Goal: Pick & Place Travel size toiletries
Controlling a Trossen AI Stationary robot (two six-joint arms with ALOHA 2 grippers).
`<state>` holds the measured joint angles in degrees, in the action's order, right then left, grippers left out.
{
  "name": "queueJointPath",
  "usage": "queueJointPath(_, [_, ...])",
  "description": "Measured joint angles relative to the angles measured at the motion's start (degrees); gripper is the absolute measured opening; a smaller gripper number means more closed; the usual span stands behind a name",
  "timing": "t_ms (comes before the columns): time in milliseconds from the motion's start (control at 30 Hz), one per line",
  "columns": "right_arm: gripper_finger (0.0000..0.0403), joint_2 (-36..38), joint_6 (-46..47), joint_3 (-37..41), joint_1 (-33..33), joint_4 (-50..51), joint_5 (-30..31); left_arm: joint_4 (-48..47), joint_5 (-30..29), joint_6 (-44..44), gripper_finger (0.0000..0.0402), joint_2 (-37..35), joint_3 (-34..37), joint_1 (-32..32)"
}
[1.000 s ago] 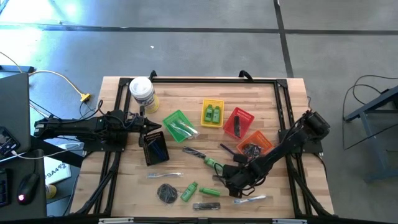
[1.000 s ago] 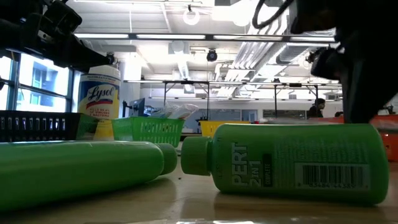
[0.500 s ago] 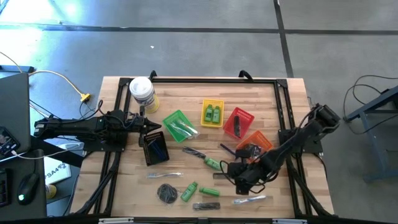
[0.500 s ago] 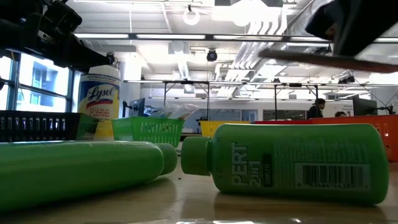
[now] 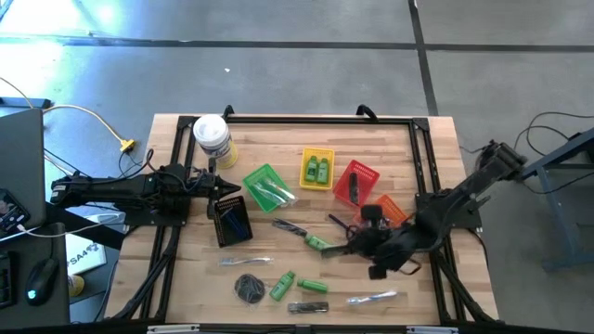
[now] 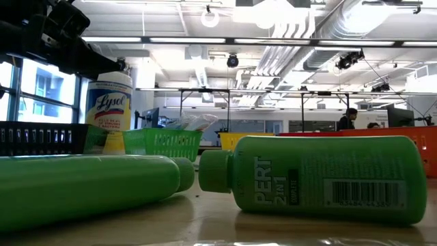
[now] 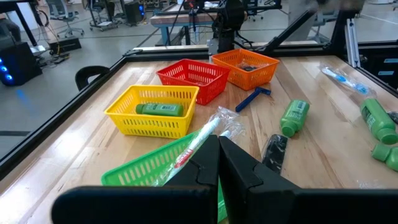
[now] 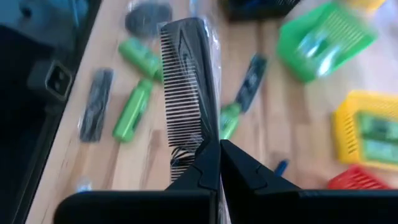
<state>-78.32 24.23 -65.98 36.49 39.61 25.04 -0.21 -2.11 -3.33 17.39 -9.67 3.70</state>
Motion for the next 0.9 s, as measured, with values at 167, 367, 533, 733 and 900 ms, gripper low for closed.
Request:
queueJointPath(167, [0.0003,9.1,-4.1,3.4,-0.5,-2.1,3.0,0.0,0.0,0.0,0.0,0.0,0.0,0.0])
queueJointPath(367, [0.0003,21.8,-9.8,12.4,-2.2,-9.8,0.9,0.0,0.0,0.0,0.0,0.0,0.0,0.0])
queueJointPath(533, [0.0003,31.4,-15.2,21.1,-4.1,-17.2,-2.3,0.0,0.0,-0.7,0.0,0.0,0.0,0.0])
queueJointPath(733, [0.0003,42.1,-16.6,30.1,-6.6,-20.0,-3.0,-0.4,0.0,-2.2,0.0,0.0,0.0,0.0])
queueJointPath(900, [0.0003,51.9,-16.6,36.9,-8.4,-24.6,-4.2,-0.1,0.0,-2.2,0.0,0.0,0.0,0.0])
